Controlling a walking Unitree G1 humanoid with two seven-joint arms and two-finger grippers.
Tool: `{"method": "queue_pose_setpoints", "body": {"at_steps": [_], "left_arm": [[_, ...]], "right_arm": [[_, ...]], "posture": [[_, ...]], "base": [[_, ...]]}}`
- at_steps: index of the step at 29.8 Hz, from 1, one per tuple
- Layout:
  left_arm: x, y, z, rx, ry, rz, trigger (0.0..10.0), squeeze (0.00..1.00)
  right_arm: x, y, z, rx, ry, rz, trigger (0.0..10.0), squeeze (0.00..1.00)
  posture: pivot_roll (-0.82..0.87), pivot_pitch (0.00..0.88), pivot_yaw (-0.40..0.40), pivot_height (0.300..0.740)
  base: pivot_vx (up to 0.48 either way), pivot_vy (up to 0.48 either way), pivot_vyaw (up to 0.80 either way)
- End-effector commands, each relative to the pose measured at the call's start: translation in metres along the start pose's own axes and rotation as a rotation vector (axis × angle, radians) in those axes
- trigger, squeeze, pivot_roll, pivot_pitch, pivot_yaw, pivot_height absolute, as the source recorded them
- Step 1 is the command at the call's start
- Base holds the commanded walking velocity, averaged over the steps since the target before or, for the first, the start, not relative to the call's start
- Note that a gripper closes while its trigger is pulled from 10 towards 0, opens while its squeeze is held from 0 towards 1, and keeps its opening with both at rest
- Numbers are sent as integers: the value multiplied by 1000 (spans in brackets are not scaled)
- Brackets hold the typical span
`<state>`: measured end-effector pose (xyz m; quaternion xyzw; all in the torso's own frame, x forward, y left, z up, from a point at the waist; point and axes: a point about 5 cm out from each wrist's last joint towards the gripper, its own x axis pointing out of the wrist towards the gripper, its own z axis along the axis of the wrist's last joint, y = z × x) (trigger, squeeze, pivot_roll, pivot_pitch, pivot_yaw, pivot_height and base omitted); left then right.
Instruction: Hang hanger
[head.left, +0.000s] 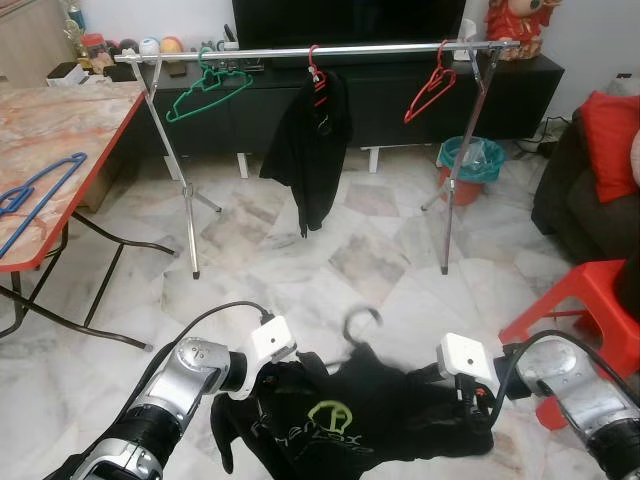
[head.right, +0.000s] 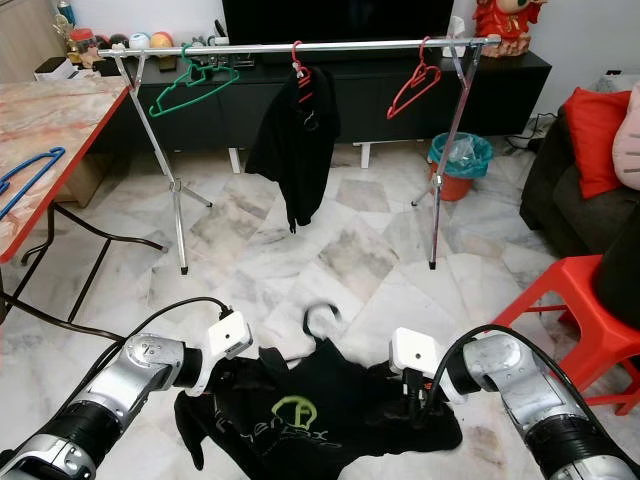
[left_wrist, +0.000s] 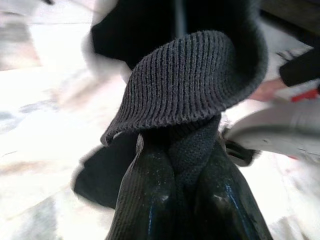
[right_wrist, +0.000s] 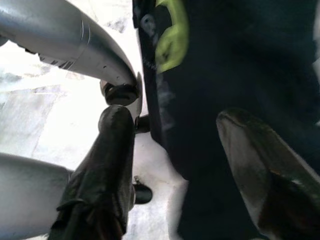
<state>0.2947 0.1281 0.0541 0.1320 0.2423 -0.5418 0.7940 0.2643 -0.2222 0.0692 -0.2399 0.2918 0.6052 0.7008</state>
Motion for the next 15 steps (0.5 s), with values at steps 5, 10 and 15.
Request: {"method": "queue_pose_setpoints", "body": {"at_steps": [5, 10, 15], "left_arm": [[-1, 8, 5, 26, -31, 51, 0, 0], [2, 10, 7, 46, -48, 113, 0, 0], [3, 20, 6, 32, -67, 276, 10000, 0]], "right_arm": [[-3, -1, -4, -3, 6, -56, 10000, 1000], [-4, -14, 3, -6, -47, -196, 10000, 0], [-11, -35, 6, 48, -107, -464, 10000, 0]], "posture": [[-32, 0, 35, 740], [-29, 0, 29, 740], [-26, 0, 21, 740]], "base": [[0, 0, 0], [0, 0, 0], [0, 0, 0]]}}
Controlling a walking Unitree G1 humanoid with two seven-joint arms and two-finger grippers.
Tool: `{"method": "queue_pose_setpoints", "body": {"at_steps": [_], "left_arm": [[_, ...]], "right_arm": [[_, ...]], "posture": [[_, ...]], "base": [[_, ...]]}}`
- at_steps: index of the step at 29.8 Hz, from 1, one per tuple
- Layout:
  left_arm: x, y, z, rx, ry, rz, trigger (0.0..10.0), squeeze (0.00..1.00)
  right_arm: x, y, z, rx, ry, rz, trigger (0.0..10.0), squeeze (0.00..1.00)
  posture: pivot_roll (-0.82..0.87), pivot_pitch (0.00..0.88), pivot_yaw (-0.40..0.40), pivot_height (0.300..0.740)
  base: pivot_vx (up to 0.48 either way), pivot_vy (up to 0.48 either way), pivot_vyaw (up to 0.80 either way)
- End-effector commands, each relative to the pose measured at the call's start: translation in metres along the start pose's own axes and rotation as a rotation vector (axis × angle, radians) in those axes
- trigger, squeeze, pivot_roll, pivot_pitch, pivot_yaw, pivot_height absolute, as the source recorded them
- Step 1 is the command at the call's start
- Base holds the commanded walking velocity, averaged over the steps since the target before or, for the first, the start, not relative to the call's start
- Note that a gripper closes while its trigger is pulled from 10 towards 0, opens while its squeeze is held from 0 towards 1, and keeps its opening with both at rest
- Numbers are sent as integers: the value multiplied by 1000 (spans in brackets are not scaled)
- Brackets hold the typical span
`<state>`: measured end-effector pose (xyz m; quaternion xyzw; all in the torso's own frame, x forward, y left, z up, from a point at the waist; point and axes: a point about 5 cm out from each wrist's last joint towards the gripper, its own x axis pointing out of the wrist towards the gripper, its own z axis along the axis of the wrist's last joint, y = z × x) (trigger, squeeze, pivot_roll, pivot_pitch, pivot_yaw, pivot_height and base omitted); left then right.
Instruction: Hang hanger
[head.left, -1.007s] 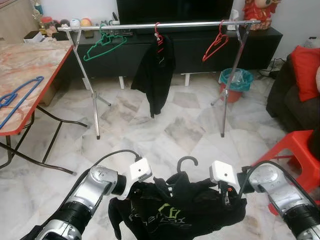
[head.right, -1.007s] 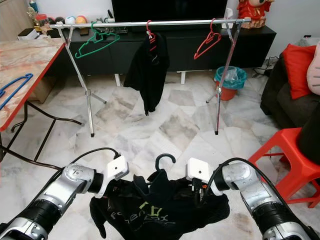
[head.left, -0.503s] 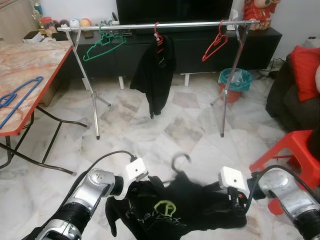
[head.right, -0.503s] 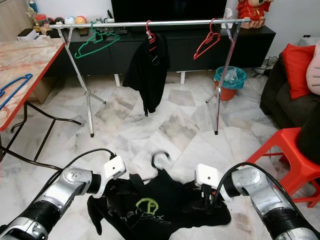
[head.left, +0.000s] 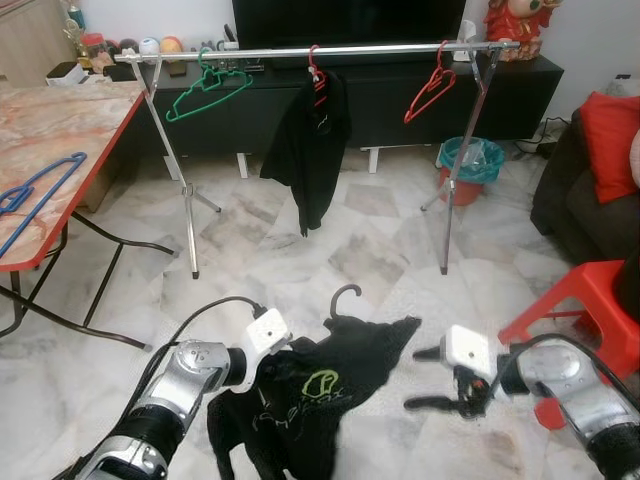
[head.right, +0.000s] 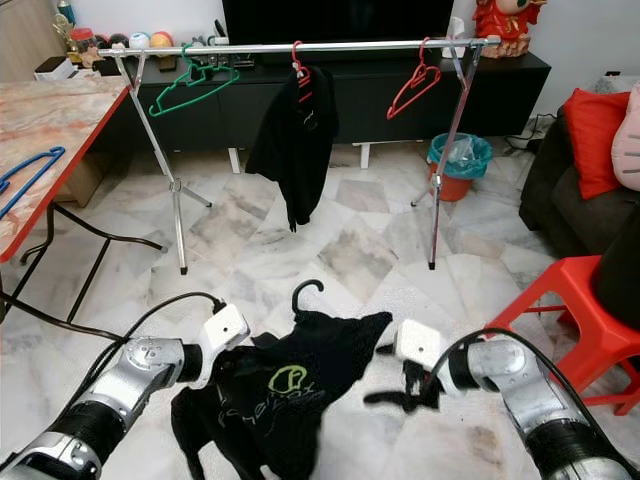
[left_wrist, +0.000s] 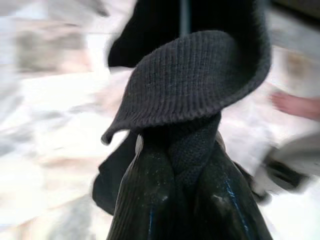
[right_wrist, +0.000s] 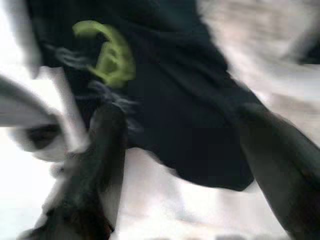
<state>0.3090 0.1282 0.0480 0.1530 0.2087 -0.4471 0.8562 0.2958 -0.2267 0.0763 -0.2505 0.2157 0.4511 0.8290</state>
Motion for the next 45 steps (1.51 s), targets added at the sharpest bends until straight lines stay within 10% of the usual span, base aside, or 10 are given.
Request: {"method": "queue_pose_setpoints", "body": {"at_steps": [1, 13, 22, 28, 36, 45], "left_arm": [[-2, 14, 5, 10, -30, 141, 10000, 0], [-3, 25, -8, -56, -32, 451, 10000, 0], [-18, 42, -15, -143, -85, 753, 10000, 0], [-18, 40, -11, -161, -147, 743, 10000, 0], [-19, 34, -32, -244, -71, 783, 10000, 0], [-28, 25, -59, -326, -23, 854, 10000, 0]], "right_arm": [[-6, -17, 1, 62, -49, -203, 10000, 0], [-9, -14, -46, 454, -72, -693, 10000, 0], [21, 79, -114, 784, 210, -854, 10000, 0], [31, 140, -136, 1012, 335, -871, 10000, 0], [31, 179, -148, 1125, 454, -855, 10000, 0], [17, 172, -157, 1183, 445, -894, 10000, 0]], "posture": [[-25, 0, 16, 740], [-44, 0, 10, 740], [-41, 0, 14, 740], [-45, 0, 45, 740], [-57, 0, 64, 740], [-64, 0, 50, 740]], "base": [[0, 0, 0], [0, 0, 0], [0, 0, 0], [0, 0, 0], [0, 0, 0], [0, 0, 0]]}}
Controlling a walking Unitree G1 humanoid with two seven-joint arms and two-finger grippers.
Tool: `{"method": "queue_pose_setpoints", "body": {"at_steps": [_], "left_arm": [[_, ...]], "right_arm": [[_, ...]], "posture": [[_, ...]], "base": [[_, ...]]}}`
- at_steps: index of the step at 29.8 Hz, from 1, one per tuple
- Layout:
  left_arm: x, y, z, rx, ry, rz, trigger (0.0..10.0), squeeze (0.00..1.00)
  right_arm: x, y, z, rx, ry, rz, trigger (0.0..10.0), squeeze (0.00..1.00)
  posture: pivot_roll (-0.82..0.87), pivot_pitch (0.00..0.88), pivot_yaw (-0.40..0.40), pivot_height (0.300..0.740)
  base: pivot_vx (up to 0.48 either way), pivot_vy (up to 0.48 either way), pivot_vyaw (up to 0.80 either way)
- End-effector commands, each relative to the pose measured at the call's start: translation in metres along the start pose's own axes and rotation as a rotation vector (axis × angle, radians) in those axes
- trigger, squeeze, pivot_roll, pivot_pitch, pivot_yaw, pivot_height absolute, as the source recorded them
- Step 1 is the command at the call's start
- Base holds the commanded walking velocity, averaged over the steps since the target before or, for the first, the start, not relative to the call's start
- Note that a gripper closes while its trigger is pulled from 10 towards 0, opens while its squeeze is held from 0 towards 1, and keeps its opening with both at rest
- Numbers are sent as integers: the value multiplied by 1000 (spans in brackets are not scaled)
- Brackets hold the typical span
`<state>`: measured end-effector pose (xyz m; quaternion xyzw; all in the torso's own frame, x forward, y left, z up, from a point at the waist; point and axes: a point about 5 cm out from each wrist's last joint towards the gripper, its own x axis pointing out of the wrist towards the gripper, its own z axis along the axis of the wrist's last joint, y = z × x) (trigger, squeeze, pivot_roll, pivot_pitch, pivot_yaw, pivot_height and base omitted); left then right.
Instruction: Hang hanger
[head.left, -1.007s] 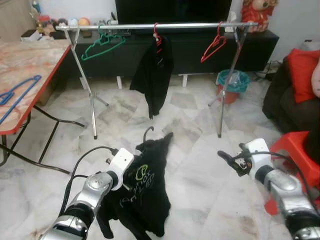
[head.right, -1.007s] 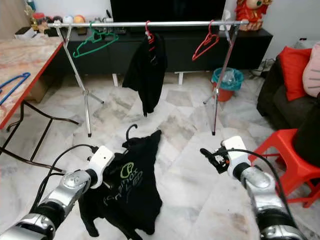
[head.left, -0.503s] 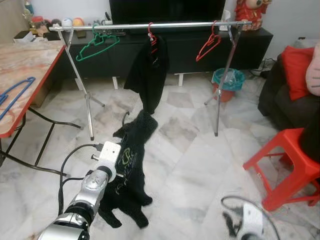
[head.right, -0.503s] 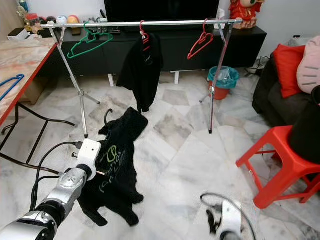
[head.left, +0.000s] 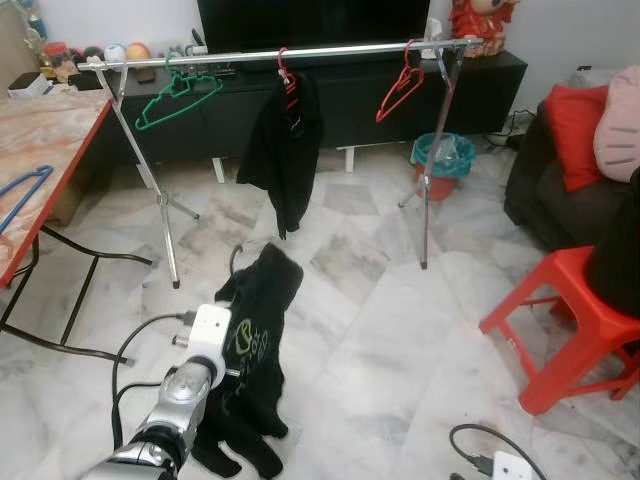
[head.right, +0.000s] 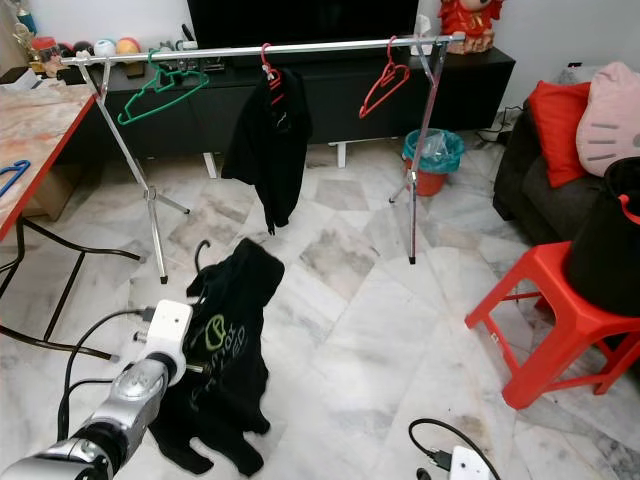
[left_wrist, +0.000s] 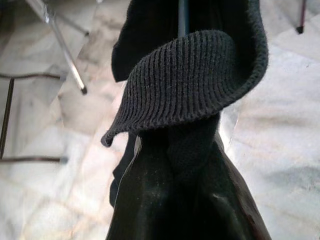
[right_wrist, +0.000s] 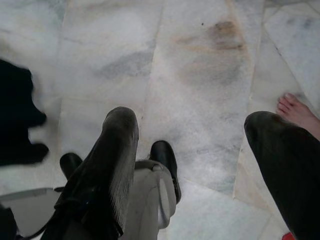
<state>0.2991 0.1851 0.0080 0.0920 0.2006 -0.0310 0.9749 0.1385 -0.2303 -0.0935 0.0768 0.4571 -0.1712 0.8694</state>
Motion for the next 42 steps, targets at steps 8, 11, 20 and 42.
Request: {"method": "queue_pose_setpoints", "body": {"at_steps": [8, 11, 20, 42], "left_arm": [[-7, 27, -3, -27, -52, 98, 10000, 0], [-12, 42, -4, -33, -70, 148, 10000, 0], [-22, 57, -11, 24, -90, 141, 10000, 0], [-18, 47, -8, -67, -99, 140, 10000, 0]], "right_arm": [[-2, 3, -8, 50, 18, 14, 10000, 0], [-3, 6, -13, 46, 29, 30, 10000, 0], [-4, 3, -17, 18, 23, 30, 10000, 0], [-3, 5, -8, -381, -2, 143, 10000, 0]], "posture": [[-60, 0, 49, 740], [-60, 0, 53, 740], [-61, 0, 62, 740], [-57, 0, 66, 740]], "base": [[0, 0, 0], [0, 0, 0], [0, 0, 0], [0, 0, 0]]}}
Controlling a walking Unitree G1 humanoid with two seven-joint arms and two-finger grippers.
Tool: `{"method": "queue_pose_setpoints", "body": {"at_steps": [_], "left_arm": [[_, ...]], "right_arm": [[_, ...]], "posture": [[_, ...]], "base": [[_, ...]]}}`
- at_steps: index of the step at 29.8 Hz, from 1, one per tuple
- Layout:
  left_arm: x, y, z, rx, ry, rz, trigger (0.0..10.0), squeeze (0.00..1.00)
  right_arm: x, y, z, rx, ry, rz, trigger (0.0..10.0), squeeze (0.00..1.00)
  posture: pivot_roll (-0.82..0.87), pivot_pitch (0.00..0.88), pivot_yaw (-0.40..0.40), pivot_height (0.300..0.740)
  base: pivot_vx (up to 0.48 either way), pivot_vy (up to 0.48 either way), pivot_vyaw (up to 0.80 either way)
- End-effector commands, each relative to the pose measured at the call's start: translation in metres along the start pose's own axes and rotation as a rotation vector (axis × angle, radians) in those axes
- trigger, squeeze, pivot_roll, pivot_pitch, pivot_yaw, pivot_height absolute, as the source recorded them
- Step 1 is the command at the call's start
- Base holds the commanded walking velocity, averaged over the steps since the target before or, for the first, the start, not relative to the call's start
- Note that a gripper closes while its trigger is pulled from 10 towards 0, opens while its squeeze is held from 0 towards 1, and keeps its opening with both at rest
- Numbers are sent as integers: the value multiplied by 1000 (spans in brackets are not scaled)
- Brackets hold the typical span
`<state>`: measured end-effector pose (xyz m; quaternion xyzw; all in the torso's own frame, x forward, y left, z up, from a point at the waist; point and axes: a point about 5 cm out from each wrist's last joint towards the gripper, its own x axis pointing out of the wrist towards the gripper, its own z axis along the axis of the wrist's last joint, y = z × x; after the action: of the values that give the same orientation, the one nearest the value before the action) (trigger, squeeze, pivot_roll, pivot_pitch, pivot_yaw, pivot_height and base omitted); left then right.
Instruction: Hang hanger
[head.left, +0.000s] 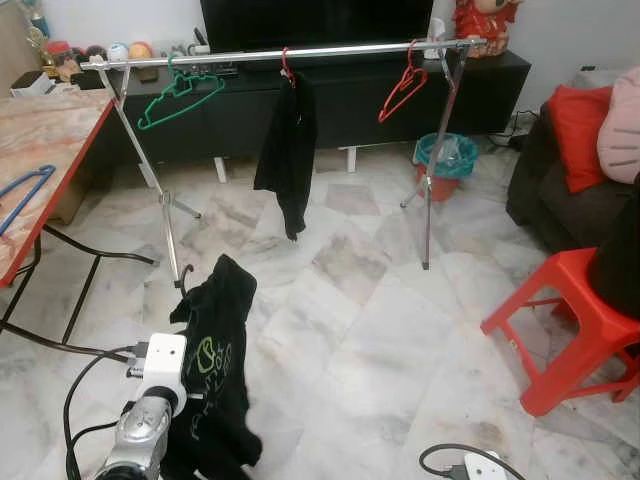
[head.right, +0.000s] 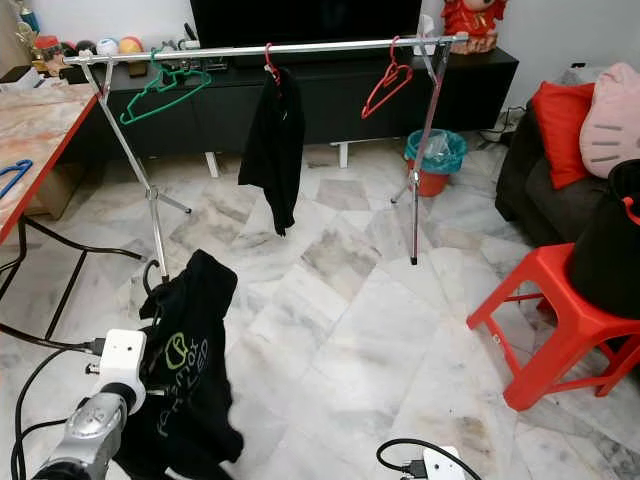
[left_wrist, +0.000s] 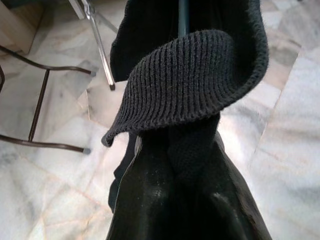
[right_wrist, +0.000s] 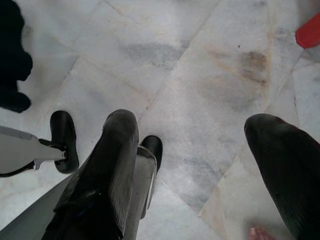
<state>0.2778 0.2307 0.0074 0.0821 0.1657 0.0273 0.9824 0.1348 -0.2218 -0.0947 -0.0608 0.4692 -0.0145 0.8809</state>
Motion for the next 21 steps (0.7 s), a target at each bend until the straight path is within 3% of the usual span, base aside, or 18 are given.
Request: {"method": "queue_pose_setpoints", "body": {"at_steps": [1, 11, 15, 21], "left_arm": [[4, 3, 11, -27, -39, 22, 10000, 0], [7, -5, 14, -41, -44, 4, 10000, 0], [8, -6, 15, -47, -47, 2, 10000, 0], [9, -5, 17, -52, -51, 8, 10000, 0]], "right_arm": [[0, -1, -3, 27, 11, -5, 10000, 0], [1, 5, 0, 45, 9, -4, 10000, 0], [2, 10, 3, 55, 0, -6, 10000, 0], [3, 11, 4, 75, -5, -1, 10000, 0]], "posture": [[-56, 0, 66, 740], [-57, 0, 74, 740], [-56, 0, 73, 740], [-57, 5, 74, 740]], "base": [[0, 0, 0], [0, 0, 0], [0, 0, 681], [0, 0, 0]]}}
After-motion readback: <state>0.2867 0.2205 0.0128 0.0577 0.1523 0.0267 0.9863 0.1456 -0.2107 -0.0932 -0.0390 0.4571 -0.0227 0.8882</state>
